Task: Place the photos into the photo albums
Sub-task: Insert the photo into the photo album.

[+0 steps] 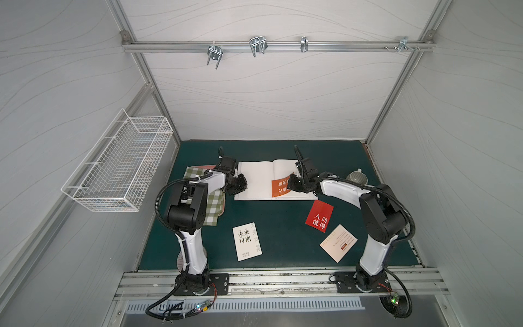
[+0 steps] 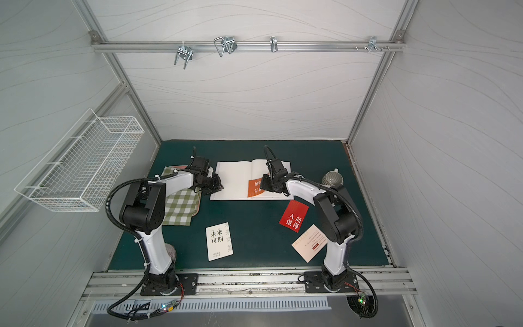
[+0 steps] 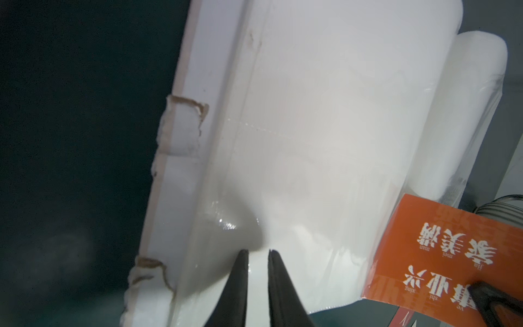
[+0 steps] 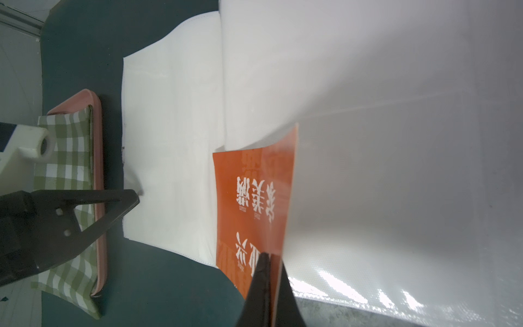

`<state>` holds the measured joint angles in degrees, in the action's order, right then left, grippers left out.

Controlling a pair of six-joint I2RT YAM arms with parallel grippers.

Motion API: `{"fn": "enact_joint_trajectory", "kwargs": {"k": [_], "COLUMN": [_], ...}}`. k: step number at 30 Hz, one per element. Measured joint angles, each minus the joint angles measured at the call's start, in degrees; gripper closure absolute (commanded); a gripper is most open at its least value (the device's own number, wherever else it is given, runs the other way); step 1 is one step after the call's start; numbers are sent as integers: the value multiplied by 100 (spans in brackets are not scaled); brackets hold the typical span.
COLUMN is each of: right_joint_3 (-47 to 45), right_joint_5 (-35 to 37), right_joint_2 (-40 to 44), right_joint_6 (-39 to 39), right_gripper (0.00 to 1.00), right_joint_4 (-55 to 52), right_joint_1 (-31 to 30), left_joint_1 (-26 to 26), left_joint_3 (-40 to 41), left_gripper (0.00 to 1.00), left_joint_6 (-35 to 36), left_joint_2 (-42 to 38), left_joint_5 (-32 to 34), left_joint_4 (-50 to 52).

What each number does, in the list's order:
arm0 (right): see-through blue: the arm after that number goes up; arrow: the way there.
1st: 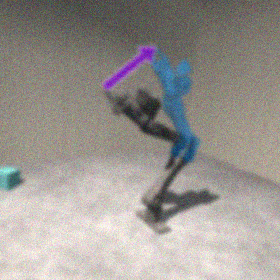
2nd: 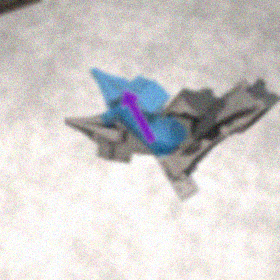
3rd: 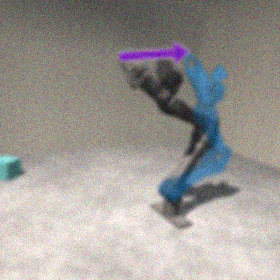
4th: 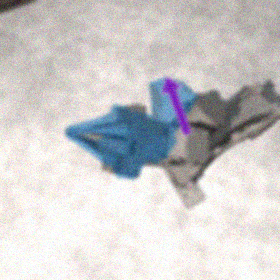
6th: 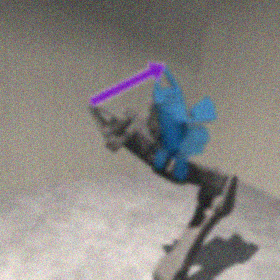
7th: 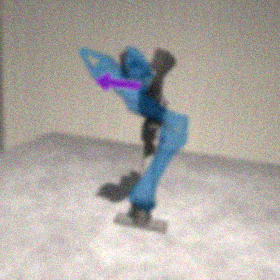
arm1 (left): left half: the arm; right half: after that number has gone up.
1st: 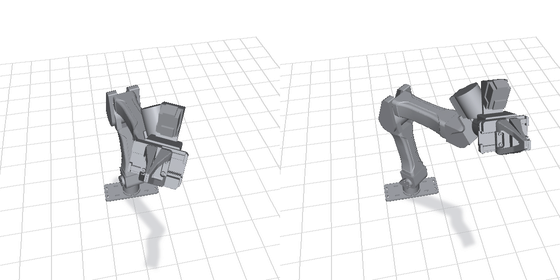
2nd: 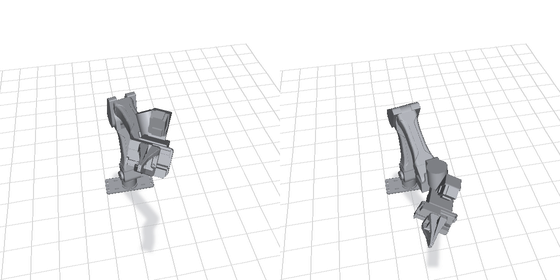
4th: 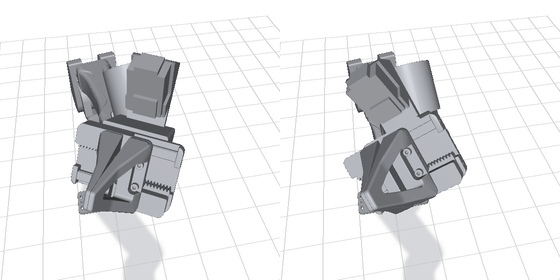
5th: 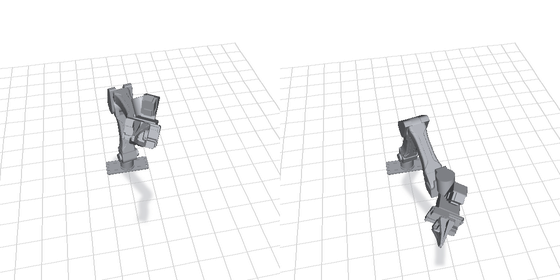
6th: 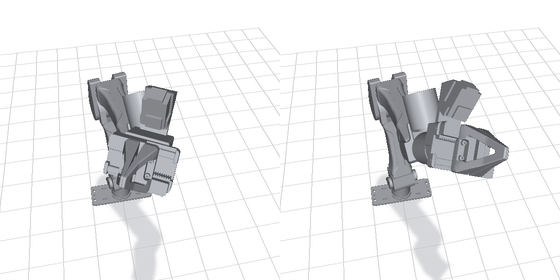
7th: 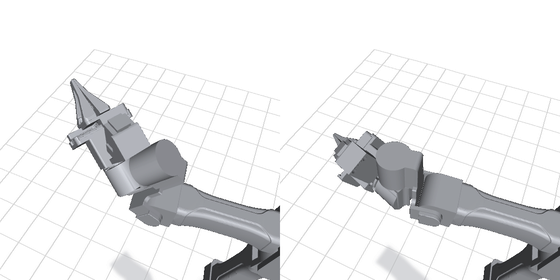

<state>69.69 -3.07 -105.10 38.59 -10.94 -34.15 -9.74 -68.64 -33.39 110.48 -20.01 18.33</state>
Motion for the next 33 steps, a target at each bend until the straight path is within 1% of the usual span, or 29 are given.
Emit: {"fn": "enact_joint_trajectory", "kwargs": {"k": [7,21,33], "right_joint_3": [313,625,944], "right_joint_5": [-31,28,446], "right_joint_2": [-55,-94,-118], "right_joint_6": [-28,-101,-363], "right_gripper": [100,100,100], "right_joint_4": [-361,-975,-1340], "right_joint_1": [-28,-83,-293], "left_joint_1": [0,0,0], "left_joint_3": [37,55,103], "left_gripper": [81,81,81], "left_joint_6": [-15,-103,-225], "left_joint_2": [-31,-31,-31], "left_joint_5": [-20,-66,-181], "left_joint_4": [-22,-37,-133]}}
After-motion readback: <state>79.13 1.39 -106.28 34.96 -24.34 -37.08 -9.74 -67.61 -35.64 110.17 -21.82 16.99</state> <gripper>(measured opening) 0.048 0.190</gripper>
